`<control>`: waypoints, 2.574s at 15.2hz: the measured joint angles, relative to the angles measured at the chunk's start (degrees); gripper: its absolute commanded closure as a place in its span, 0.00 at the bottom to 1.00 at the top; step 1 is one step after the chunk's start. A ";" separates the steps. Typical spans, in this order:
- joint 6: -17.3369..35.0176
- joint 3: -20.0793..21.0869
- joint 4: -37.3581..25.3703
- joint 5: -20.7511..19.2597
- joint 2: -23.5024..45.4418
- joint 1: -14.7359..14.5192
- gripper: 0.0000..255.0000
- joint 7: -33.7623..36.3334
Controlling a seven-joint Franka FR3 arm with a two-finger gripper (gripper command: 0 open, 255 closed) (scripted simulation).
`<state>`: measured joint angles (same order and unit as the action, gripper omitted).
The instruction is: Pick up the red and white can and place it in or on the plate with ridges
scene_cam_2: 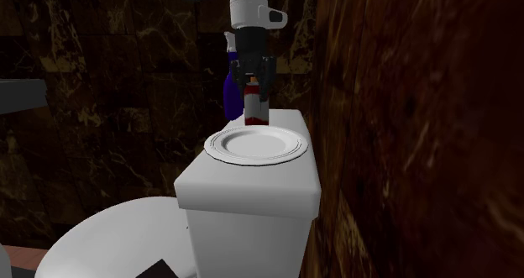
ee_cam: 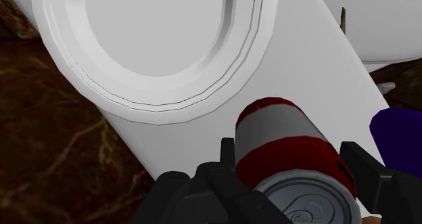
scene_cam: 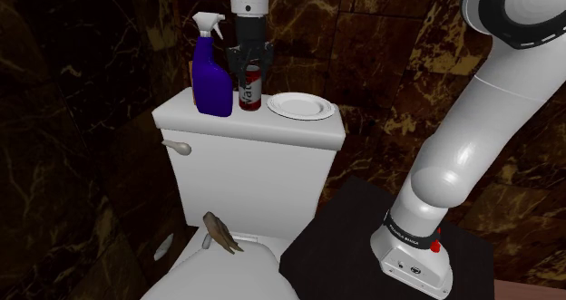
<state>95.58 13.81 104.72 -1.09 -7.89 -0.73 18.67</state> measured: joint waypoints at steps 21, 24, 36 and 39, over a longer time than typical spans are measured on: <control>-13.59 -1.10 -12.43 0.05 -1.17 0.85 1.00 -2.18; -14.38 -2.72 -8.18 0.67 -6.41 1.57 1.00 -4.65; -12.97 -7.90 6.69 0.64 -20.07 3.03 1.00 -11.66; -11.06 -7.91 9.41 0.72 -20.88 2.97 1.00 -11.63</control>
<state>84.52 5.90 114.13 -0.38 -28.76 2.24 7.04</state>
